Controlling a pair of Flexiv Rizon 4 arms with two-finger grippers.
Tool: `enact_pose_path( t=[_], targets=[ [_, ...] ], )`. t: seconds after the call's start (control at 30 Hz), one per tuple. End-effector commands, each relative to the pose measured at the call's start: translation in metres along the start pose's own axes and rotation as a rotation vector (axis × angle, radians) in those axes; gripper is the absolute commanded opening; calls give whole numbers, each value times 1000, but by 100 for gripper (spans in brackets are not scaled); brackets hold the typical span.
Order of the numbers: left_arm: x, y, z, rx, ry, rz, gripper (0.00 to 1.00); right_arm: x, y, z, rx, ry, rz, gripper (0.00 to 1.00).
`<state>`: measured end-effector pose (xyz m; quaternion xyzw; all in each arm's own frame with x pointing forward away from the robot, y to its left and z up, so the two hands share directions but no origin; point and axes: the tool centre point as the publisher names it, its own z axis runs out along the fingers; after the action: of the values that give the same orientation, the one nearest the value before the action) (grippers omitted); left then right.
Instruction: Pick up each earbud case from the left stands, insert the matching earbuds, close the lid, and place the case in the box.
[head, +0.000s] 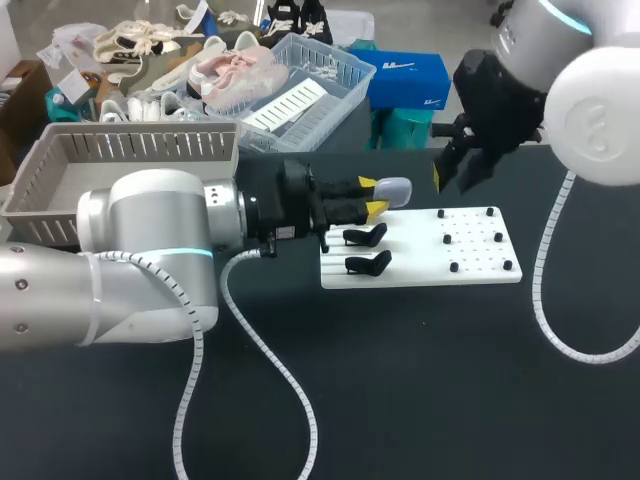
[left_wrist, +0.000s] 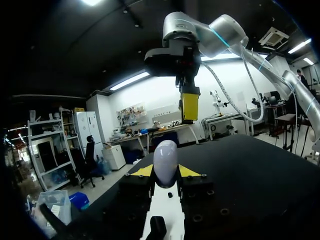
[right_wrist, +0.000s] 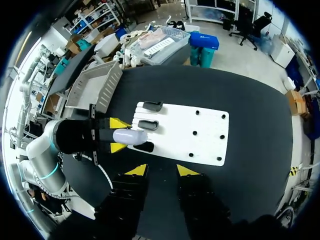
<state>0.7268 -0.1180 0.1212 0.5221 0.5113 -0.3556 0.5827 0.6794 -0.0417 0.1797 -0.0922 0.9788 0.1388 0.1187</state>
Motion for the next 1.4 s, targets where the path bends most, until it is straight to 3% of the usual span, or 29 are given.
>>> enact_pose_path(
  t=[0.03, 0.2, 0.4, 0.87, 1.13, 1.4],
  targets=[
    [0, 4, -16, -51, 16, 11, 0, 10, -9, -1, -20, -108, 8, 32],
    [6, 19, -36, -98, 69, 28, 0, 14, -15, 3, -79, -161, -19, 30],
    [11, 42, -67, -155, 108, 41, 0, 14, -15, 9, -135, -216, -62, 36],
    [24, 98, -165, -392, 163, 47, 0, 9, -18, 11, -137, -226, -40, 38],
    [34, 128, -200, -467, 211, 56, 0, 13, -21, 13, -139, -231, -5, 38],
    [58, 156, -232, -560, 258, 34, 0, 16, -21, 11, -120, -221, 27, 38]
  ],
)
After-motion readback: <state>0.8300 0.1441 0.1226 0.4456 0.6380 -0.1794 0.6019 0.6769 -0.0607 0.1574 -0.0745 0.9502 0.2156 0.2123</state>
